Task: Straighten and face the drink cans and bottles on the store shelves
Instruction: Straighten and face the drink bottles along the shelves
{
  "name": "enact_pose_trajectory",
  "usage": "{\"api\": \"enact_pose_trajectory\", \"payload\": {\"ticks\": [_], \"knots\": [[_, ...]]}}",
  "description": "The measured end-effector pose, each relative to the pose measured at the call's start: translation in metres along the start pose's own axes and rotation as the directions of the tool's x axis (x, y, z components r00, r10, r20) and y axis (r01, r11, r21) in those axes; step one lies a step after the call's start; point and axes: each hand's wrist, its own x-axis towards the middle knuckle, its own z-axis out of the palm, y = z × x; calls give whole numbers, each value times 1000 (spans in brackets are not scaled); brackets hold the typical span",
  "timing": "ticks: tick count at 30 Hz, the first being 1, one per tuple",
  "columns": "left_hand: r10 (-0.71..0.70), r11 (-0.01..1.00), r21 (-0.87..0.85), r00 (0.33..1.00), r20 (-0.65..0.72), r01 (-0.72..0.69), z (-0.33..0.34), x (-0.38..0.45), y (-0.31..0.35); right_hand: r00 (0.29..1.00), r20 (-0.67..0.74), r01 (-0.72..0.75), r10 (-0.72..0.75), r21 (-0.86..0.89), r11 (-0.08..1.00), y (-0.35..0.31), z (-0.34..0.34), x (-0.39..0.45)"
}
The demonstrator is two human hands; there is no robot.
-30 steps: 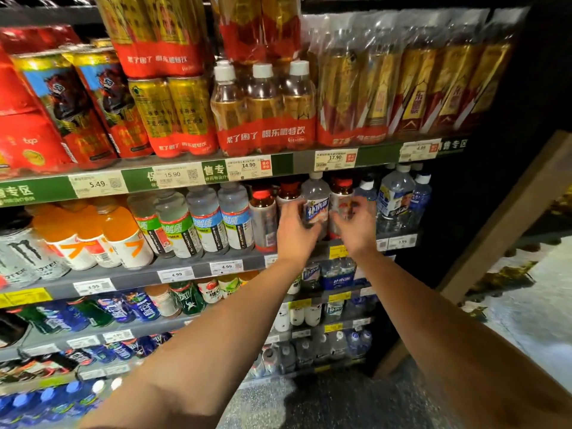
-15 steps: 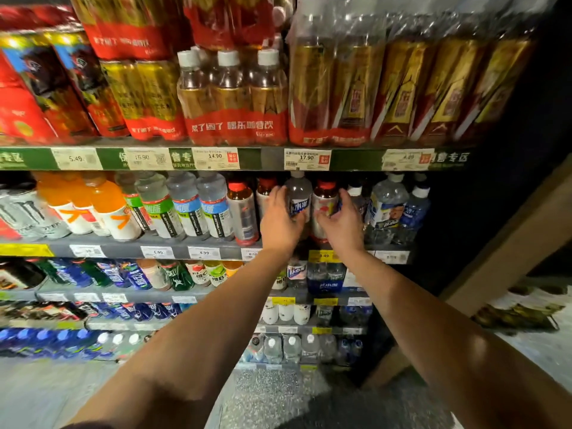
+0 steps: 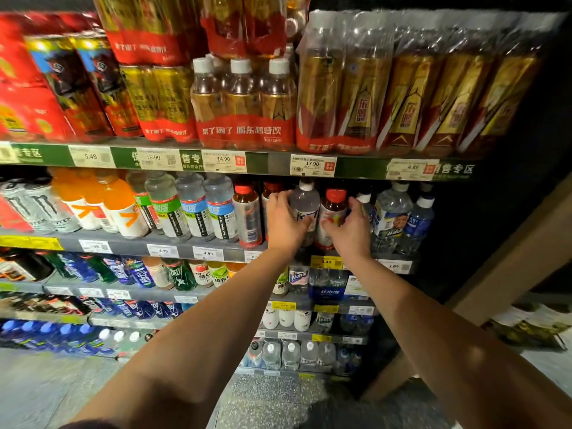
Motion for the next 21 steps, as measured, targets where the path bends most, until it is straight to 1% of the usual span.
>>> {"api": "enact_pose_trajectory", "payload": {"ticks": [3, 6, 8, 12, 15, 18, 21], "knots": [[20, 999, -33, 1000, -5, -20, 0, -3, -2, 1000, 22, 9, -9, 1, 1000, 0, -3, -3], [-15, 994, -103, 998, 58, 21, -3, -7, -4, 999, 39, 13, -14, 4, 1000, 5, -6, -4], [-17, 995, -98, 997, 78, 24, -5, -5, -8, 999, 45, 21, -20, -16, 1000, 6, -7, -3], [-2, 999, -34, 989, 151, 7, -11, -3, -13, 996, 85, 50, -41, -107, 993, 5, -5, -4], [9, 996, -92, 978, 210, 10, -15, -7, -12, 995, 98, 43, -29, -143, 989, 3, -4, -5], [-8, 993, -114, 983, 182, 29, -17, -13, -14, 995, 100, 17, -8, -86, 996, -1, -2, -6], [-91, 971, -212, 991, 101, 111, -21, -24, -20, 997, 73, 6, -3, -38, 999, -2, 0, -6]]}}
